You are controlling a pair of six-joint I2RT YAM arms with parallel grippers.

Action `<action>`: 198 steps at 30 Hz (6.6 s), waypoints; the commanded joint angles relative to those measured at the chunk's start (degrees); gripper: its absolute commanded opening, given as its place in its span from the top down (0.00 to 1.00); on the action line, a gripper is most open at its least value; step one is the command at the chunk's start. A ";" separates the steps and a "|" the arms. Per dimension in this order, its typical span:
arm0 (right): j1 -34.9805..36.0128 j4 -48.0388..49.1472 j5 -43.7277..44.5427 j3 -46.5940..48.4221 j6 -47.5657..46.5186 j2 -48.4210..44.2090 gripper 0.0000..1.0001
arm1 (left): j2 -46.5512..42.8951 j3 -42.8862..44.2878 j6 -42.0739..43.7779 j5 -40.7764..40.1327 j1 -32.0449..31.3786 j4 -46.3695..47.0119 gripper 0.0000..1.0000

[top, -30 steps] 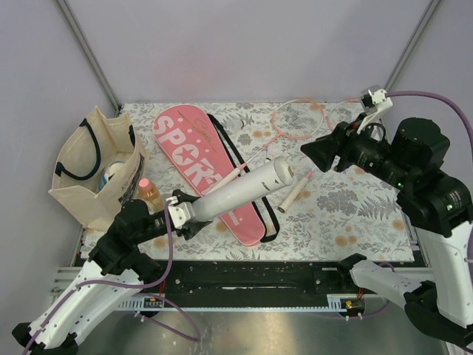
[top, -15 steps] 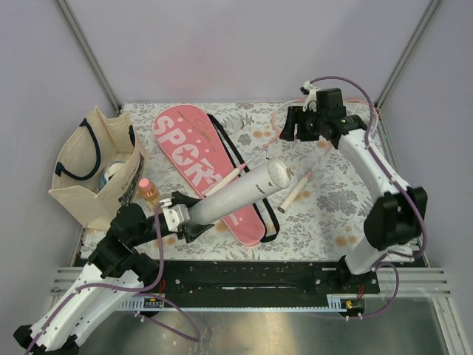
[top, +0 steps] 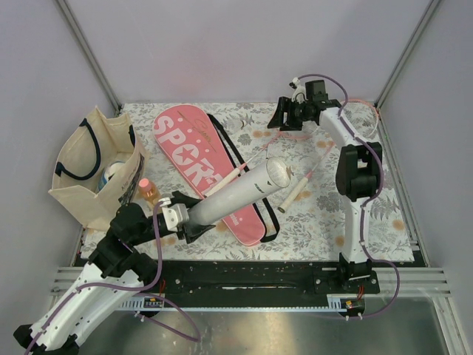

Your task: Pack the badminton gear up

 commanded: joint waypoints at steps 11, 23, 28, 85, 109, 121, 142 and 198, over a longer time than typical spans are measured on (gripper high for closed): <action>-0.22 -2.98 -10.71 3.64 -2.06 7.39 0.31 | 2.42 0.47 0.19 2.18 -0.12 5.91 0.49; -0.14 -3.69 -9.58 -2.86 -3.73 4.66 0.55 | 2.42 0.39 0.28 2.26 -0.12 6.00 0.49; -0.22 -3.08 -8.25 -5.50 -3.99 0.98 0.91 | 2.77 0.47 0.28 2.27 -0.12 6.00 0.49; 8.83 19.16 -13.35 -41.01 24.39 -72.68 1.00 | 10.07 6.63 0.90 -4.85 -0.21 0.02 0.52; 12.08 15.91 -18.81 -42.68 25.36 -68.64 0.60 | 9.63 5.40 1.78 -2.66 -0.12 2.22 0.52; 11.03 9.67 -3.61 -33.72 26.33 -74.17 0.05 | 7.35 4.16 -2.26 -4.76 -0.12 3.54 0.52; 22.00 58.86 6.07 -65.35 31.51 -79.29 0.01 | 21.40 8.29 -29.51 -6.95 -6.97 28.58 0.53; 6.45 31.12 8.53 -67.46 22.37 -91.84 0.48 | 68.75 41.51 -43.13 -44.05 6.73 17.15 0.25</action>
